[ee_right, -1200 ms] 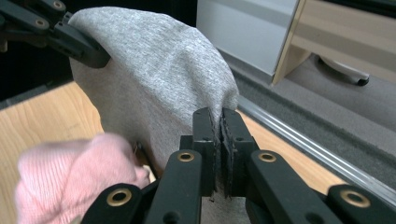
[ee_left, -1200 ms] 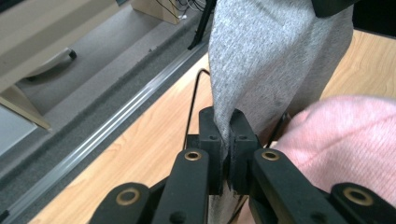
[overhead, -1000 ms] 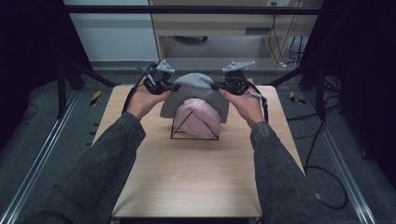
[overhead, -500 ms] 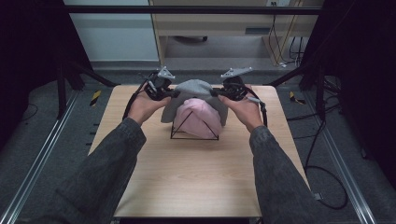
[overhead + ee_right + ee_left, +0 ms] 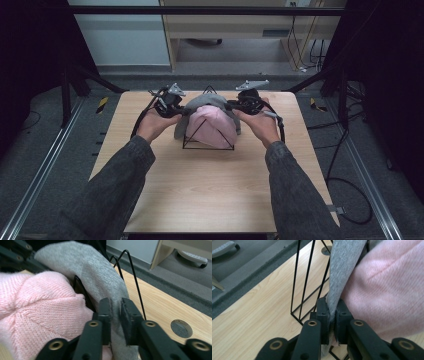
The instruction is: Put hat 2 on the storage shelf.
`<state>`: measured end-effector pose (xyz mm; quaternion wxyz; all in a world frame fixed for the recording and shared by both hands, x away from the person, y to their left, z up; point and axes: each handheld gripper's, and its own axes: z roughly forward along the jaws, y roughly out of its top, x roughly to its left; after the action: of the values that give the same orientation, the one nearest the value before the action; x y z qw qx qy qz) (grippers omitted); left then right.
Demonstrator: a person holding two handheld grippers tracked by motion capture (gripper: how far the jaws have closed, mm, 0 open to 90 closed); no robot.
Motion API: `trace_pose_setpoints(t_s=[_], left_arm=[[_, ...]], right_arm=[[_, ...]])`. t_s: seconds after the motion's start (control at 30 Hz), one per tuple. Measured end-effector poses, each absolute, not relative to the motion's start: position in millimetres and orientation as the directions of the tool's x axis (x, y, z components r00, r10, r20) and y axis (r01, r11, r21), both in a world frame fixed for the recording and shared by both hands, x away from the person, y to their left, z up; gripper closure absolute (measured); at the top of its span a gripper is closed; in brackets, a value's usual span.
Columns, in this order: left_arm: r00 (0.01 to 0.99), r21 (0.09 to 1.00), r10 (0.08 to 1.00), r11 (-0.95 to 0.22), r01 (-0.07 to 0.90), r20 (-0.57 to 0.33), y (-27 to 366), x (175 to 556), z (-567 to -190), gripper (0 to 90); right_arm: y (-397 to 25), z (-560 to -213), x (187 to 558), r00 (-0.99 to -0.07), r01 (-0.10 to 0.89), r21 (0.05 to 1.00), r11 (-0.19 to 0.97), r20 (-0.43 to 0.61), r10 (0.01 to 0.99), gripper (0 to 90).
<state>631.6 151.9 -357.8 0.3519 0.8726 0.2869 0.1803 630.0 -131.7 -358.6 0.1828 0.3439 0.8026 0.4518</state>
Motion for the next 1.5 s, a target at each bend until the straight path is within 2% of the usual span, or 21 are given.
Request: trace_pose_setpoints(t_s=[0.17, 0.23, 0.37, 0.43, 0.67, 0.83, 0.93, 1.27, 1.5], left_arm=[[0.756, 0.729, 0.646, -0.568, 0.381, 0.108, 154, 628, -358, 68.9], [0.756, 0.730, 0.646, -0.567, 0.382, 0.105, 156, 627, -359, 66.8], [0.748, 0.733, 0.655, -0.559, 0.388, 0.103, 159, 622, -359, 61.8], [0.740, 0.741, 0.664, -0.551, 0.385, 0.108, 162, 619, -355, 53.9], [0.708, 0.758, 0.692, -0.534, 0.375, 0.138, 180, 593, -340, 28.4], [0.703, 0.735, 0.695, -0.555, 0.389, 0.153, 199, 555, -346, 13.6], [0.689, 0.724, 0.701, -0.570, 0.387, 0.184, 210, 535, -352, 12.3], [0.700, 0.698, 0.693, -0.588, 0.409, 0.173, 226, 483, -403, 8.0], [0.724, 0.661, 0.674, -0.611, 0.434, 0.148, 229, 474, -432, 7.6]], right_arm=[[-135, -358, 625, -0.674, 0.397, 0.852, 0.340, 0.019, 0.739, 56.4], [-138, -355, 622, -0.662, 0.395, 0.857, 0.330, 0.016, 0.749, 50.1], [-143, -350, 619, -0.639, 0.385, 0.871, 0.305, 0.012, 0.769, 42.6], [-146, -346, 616, -0.624, 0.379, 0.879, 0.289, 0.011, 0.781, 37.2], [-161, -331, 596, -0.577, 0.346, 0.910, 0.228, 0.014, 0.817, 27.8], [-178, -335, 566, -0.540, 0.355, 0.912, 0.206, 0.020, 0.841, 22.7], [-185, -340, 551, -0.530, 0.364, 0.908, 0.205, 0.022, 0.847, 20.4], [-195, -376, 504, -0.538, 0.403, 0.889, 0.218, 0.038, 0.842, 14.0], [-194, -416, 487, -0.554, 0.462, 0.854, 0.239, 0.067, 0.830, 11.5]])
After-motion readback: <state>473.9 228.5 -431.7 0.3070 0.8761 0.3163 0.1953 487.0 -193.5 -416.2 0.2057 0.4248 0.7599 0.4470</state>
